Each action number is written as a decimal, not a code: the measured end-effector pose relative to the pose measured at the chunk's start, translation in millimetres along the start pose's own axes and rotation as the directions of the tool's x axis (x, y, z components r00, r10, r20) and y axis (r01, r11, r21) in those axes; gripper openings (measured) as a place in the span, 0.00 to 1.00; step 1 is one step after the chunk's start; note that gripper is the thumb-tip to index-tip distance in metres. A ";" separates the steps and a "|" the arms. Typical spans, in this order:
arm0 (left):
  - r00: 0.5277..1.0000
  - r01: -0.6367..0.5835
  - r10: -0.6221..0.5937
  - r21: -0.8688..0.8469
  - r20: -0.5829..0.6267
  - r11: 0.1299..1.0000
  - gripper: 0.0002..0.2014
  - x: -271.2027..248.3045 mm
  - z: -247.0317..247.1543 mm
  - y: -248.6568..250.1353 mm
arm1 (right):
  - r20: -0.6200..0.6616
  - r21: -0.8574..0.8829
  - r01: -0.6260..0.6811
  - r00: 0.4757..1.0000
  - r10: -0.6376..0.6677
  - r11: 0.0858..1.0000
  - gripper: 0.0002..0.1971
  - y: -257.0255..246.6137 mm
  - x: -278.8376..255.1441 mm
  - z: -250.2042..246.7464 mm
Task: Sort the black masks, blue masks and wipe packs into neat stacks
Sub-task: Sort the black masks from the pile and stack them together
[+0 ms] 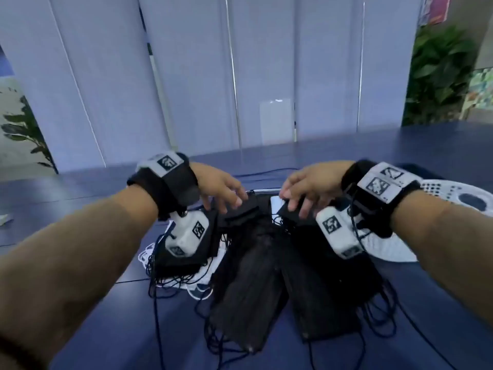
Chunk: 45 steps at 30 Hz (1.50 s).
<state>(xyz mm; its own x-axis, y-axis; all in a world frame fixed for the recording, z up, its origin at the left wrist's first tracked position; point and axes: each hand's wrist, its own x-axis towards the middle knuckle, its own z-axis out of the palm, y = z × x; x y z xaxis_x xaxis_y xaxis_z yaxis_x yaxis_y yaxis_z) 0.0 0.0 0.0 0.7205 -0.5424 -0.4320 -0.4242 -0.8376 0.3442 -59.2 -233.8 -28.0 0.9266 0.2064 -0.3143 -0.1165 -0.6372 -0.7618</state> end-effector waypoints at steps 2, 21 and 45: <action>0.997 0.052 -0.051 -0.010 0.058 0.999 0.10 1.1 25.9 -9.5 | 0.011 -0.118 -0.101 0.995 0.103 0.988 0.07 15.9 -3.0 21.1; 0.989 -0.078 0.101 0.203 -0.106 0.976 0.08 78.5 45.9 -32.1 | 0.034 -0.631 0.011 0.999 0.014 0.776 0.12 37.7 58.9 37.5; 0.947 0.158 -0.252 -0.394 -0.198 0.906 0.15 143.1 23.8 -108.3 | -0.193 -0.193 -0.192 0.969 0.155 0.962 0.18 -16.5 164.4 28.7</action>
<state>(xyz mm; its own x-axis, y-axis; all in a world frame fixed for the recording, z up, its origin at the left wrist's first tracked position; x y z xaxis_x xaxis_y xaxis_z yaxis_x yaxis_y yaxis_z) 136.0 11.6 -118.9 0.8980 -0.2902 -0.3308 -0.0541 -0.8188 0.5715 84.8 -168.1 -83.4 0.9487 -0.0419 -0.3134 -0.2213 -0.7959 -0.5635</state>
